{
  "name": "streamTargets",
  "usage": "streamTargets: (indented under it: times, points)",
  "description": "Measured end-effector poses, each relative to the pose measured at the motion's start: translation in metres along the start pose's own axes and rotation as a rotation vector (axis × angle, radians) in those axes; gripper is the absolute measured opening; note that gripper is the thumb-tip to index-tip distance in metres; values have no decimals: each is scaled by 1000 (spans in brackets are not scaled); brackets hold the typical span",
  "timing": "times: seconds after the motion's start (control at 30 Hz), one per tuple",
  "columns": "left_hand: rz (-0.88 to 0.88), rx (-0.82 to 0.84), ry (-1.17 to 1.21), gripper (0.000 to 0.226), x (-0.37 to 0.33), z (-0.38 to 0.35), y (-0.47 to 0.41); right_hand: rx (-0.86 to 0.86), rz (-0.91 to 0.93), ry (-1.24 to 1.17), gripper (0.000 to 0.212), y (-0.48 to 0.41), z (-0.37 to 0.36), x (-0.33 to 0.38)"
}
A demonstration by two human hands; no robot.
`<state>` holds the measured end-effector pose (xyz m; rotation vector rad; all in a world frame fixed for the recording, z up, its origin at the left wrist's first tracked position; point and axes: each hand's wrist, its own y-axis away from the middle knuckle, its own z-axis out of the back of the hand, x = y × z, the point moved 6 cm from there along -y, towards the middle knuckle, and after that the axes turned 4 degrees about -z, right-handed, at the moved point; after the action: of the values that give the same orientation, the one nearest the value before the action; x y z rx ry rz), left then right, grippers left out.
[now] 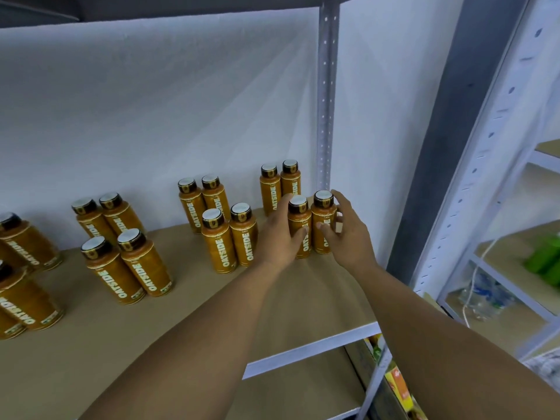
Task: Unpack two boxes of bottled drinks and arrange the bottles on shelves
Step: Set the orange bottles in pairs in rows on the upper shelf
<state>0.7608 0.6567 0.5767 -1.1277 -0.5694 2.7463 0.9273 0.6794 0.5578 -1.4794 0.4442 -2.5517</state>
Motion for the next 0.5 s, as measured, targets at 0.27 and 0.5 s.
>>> streamTargets:
  times: [0.27, 0.5]
  points:
    - [5, 15, 3, 82, 4, -9, -15, -11, 6, 33, 65, -13, -2, -9]
    - [3, 10, 6, 82, 7, -14, -23, -21, 5, 43, 63, -19, -1, -9]
